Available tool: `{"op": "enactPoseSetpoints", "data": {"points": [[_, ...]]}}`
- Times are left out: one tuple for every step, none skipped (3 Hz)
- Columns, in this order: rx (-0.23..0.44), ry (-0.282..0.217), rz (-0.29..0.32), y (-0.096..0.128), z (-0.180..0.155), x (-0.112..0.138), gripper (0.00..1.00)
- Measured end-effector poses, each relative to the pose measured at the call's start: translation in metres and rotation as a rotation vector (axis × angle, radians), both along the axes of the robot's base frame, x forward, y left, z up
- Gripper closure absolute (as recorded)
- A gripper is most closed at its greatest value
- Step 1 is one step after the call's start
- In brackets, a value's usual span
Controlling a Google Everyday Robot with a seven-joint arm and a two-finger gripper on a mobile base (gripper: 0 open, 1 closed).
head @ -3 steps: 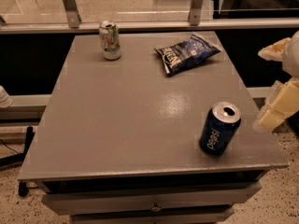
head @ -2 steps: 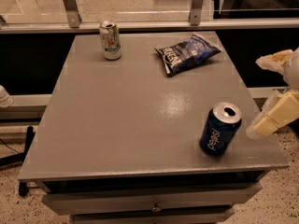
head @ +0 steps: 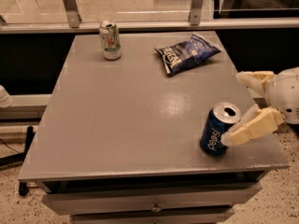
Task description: Knock pepsi can over
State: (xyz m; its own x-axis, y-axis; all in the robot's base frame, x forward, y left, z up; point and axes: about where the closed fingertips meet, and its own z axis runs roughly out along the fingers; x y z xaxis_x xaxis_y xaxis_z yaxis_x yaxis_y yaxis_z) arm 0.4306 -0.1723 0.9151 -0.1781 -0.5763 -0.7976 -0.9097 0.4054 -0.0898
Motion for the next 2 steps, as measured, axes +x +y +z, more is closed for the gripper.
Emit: {"op": "enactPoseSetpoints", "data": {"points": [[0.099,-0.077,0.035,0.016,-0.009,0.012,0.0],[0.142,-0.143,0.063,0.02,-0.021,0.021,0.0]]}}
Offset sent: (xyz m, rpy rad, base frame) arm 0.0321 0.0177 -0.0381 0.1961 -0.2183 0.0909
